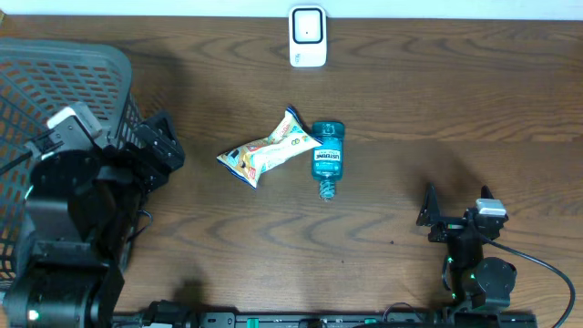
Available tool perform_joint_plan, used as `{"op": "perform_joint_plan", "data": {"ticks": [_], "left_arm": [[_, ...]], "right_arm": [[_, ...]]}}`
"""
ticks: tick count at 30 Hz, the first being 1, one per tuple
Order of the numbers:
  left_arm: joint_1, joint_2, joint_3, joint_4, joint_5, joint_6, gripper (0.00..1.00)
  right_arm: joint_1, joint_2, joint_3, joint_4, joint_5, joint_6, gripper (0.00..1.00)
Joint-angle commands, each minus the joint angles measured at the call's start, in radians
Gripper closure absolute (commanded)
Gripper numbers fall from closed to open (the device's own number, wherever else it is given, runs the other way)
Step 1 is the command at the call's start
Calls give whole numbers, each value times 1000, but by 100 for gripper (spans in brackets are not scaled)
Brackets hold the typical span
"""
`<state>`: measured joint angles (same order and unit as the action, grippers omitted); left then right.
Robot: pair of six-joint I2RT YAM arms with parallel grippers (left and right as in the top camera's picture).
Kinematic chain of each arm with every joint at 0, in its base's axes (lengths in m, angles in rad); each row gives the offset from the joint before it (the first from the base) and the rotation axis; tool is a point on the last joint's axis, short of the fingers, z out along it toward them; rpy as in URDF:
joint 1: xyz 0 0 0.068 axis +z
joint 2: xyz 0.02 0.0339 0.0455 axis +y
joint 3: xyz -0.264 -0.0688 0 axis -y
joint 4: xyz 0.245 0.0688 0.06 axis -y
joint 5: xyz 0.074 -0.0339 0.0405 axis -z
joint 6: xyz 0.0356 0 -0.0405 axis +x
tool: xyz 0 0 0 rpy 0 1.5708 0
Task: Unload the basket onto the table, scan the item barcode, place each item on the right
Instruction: 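Carry the teal bottle beside the snack bag and set it down, then return the left gripper into the basket and grasp the orange box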
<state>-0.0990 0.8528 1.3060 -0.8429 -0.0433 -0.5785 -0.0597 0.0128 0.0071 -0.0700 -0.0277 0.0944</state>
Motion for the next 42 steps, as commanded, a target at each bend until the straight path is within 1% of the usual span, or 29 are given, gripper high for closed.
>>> {"op": "perform_joint_plan", "data": {"ticks": [1,7,11,15,18,23,24,27,30,33,35,36,38,40,42], "left_arm": [[6,12,1,-58,-84,10,2],[6,56,-25,-120,-104,10,2],[6,140,-50,-121,-104,10,2],[6,246,-50,-110,-94,10,2],[6,328,-50,-100,-14,10,2],[11,394,-48,-47,-32,10,2],[11,391,-42,-29,-31,16,2],[11,372,8,14,-8,98,2],[18,346,78,21,-45,167,2],[58,318,156,12,-187,179,2],[122,301,184,12,-275,178,2],[150,299,188,12,-287,178,2],[260,299,189,-2,-285,174,2],[366,318,189,-48,-275,129,2],[469,349,188,-107,-220,90,2]], "right_arm": [[2,-4,-2,-3,-1,5,1],[2,-4,-2,-3,-1,5,1],[2,-4,-2,-3,-1,5,1],[2,-4,-2,-3,-1,5,1],[2,-4,-2,-3,-1,5,1],[2,-3,-2,-3,-1,5,1],[2,-3,-2,-3,-1,5,1],[2,-3,-2,-3,-1,5,1],[2,-3,-2,-3,-1,5,1],[2,-3,-2,-3,-1,5,1],[2,-3,-2,-3,-1,5,1],[2,-3,-2,-3,-1,5,1],[2,-3,-2,-3,-1,5,1],[2,-3,-2,-3,-1,5,1],[2,-3,-2,-3,-1,5,1]]}}
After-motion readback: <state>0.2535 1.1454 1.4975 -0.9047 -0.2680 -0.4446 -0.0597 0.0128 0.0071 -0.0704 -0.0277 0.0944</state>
